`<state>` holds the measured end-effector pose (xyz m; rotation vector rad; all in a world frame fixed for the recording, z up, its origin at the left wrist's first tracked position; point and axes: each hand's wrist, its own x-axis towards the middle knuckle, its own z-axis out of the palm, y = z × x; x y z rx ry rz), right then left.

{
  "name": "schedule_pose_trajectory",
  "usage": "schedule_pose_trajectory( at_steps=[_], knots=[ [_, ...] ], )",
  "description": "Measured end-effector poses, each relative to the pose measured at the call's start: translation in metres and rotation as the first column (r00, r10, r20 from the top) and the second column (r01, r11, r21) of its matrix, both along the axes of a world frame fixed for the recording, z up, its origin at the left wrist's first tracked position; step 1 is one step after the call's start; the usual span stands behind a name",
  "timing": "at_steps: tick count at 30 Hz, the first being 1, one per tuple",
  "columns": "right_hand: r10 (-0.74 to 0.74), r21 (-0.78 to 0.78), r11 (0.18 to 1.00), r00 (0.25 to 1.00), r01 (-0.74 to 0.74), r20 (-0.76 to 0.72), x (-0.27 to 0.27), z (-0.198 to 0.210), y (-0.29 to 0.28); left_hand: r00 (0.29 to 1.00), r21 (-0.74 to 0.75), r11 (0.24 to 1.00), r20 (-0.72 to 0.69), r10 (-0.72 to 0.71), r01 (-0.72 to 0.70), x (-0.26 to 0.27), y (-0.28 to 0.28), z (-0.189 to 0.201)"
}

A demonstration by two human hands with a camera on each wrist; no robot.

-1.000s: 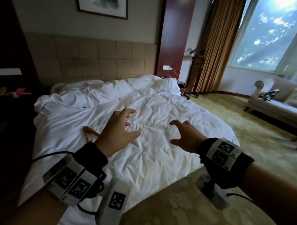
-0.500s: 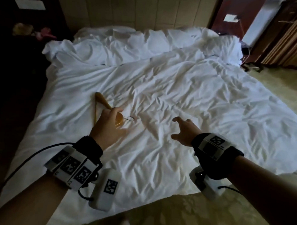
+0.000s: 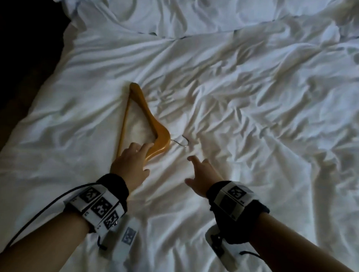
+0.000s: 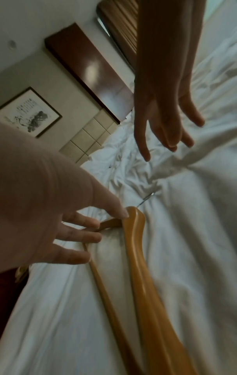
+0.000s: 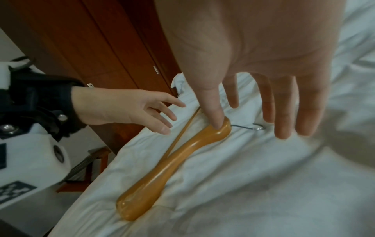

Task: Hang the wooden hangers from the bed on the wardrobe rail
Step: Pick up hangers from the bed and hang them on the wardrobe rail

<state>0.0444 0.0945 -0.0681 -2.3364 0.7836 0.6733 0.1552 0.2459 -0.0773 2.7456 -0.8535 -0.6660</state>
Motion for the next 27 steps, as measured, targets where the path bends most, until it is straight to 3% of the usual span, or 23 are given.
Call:
schedule_pose_trajectory(
  at_steps=[6,9,13,21,27],
  knots=[
    [0.064,0.016,0.998,0.998,-0.064,0.012,0.013,-0.056,-0.019,0.992,0.095,0.995,0.125,-0.02,0.008,0.028,-0.034,-0.064],
    [0.091,0.018,0.996,0.995,-0.092,0.03,0.009,-0.073,-0.024,0.994,0.111,0.994,0.111,0.01,-0.023,0.04,-0.051,-0.085],
    [0.08,0.038,0.996,0.995,-0.083,0.067,0.009,-0.085,-0.028,0.993,0.026,0.997,0.096,0.073,-0.076,0.044,-0.057,-0.1],
    [0.078,0.089,0.992,0.989,-0.09,0.124,0.024,-0.074,-0.019,0.962,-0.263,0.925,-0.056,0.269,-0.274,0.052,-0.024,-0.075],
    [-0.019,0.293,0.954,0.963,-0.063,0.269,0.057,-0.04,0.013,0.912,-0.419,0.817,-0.284,0.296,-0.396,0.057,-0.011,-0.026]
  ],
)
